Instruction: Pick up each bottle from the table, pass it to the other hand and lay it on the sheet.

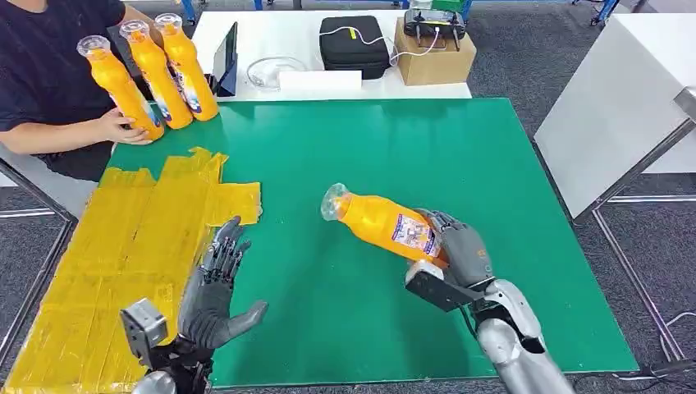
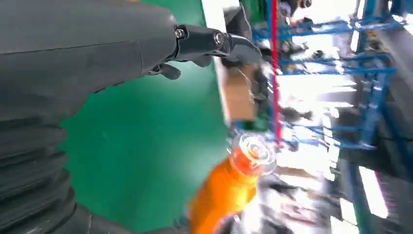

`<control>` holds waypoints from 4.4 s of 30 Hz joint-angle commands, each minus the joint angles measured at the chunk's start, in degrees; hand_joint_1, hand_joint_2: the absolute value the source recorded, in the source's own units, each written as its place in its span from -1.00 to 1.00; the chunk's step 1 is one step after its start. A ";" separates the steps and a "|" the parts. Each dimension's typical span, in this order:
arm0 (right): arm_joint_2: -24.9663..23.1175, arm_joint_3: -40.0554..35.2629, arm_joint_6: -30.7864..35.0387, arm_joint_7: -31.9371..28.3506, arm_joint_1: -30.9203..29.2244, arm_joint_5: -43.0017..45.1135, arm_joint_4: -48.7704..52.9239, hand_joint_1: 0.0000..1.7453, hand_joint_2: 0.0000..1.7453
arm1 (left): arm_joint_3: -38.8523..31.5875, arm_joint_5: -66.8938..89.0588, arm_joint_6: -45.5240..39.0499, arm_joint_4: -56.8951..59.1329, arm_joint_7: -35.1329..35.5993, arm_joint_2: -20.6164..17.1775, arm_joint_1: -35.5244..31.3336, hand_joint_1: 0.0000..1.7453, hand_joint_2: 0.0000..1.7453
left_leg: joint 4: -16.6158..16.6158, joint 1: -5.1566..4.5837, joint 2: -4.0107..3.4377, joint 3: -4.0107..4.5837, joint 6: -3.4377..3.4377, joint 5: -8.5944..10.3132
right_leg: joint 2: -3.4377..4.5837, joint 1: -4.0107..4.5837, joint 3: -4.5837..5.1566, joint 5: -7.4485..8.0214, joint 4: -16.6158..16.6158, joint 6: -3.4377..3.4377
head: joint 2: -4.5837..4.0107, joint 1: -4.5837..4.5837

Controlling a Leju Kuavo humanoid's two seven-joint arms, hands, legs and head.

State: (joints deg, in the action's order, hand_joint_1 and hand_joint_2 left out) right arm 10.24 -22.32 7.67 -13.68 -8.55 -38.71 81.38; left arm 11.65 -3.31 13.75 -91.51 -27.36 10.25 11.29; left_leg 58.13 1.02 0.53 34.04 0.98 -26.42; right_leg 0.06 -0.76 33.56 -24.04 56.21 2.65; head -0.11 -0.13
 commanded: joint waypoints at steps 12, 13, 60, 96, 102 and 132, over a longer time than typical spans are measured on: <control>-5.23 -6.29 0.88 -0.89 3.50 2.05 11.90 1.00 1.00 | 3.64 -6.48 0.80 -5.61 0.72 0.04 3.44 -1.00 1.00 | -0.02 -0.01 -0.07 -0.14 0.00 -0.03 | 0.02 0.01 -0.10 -0.02 -0.03 -0.07 | 0.00 0.00; -5.21 -6.34 0.87 -0.91 3.63 2.05 11.94 1.00 1.00 | 3.88 -6.46 0.87 -5.75 0.72 -0.03 3.52 -1.00 1.00 | -0.03 -0.02 -0.09 -0.26 0.01 -0.07 | 0.03 0.00 -0.20 -0.06 -0.03 -0.11 | 0.00 0.00; -7.52 -27.63 -4.06 -0.20 2.45 -2.17 -1.18 1.00 1.00 | 4.41 -5.16 -0.50 -5.37 -0.81 -0.62 3.24 -1.00 1.00 | -0.09 -0.06 -0.07 -0.17 -0.03 -0.01 | 0.02 -0.01 -0.11 0.00 -0.07 -0.08 | 0.00 0.00; -7.33 -24.32 -4.01 0.86 5.32 -1.39 -3.70 1.00 1.00 | 4.53 -6.64 1.72 -4.22 -1.70 -0.03 2.64 1.00 1.00 | -0.12 -0.05 0.06 -0.28 -0.02 -0.02 | -0.13 0.02 -0.24 -0.04 -0.12 -0.10 | 0.00 0.00; -6.70 -20.90 -1.08 1.89 7.12 -3.49 -1.11 1.00 1.00 | 4.53 -5.37 0.58 -4.08 -1.81 0.22 2.41 1.00 1.00 | -0.10 -0.06 0.08 -0.20 -0.02 0.00 | -0.15 0.00 -0.15 -0.03 -0.10 -0.08 | 0.00 -0.02; -1.27 -6.64 1.92 -1.77 12.75 -2.18 16.82 -1.00 -1.00 | -9.61 52.89 -53.75 -1.97 -5.39 5.11 -0.49 1.00 1.00 | -0.09 -0.11 -0.09 -0.27 -0.02 -0.04 | 0.00 -0.02 -0.18 -0.02 -0.08 -0.10 | 0.00 0.00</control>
State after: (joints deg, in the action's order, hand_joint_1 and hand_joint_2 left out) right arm 8.07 -30.10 9.51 -15.39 4.39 -41.11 98.51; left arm 4.59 49.37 -39.98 -96.41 -32.92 15.08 11.85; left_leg 58.12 0.92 0.49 33.99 0.95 -26.43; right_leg 0.07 -0.79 33.58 -24.03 56.19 2.65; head -0.11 -0.13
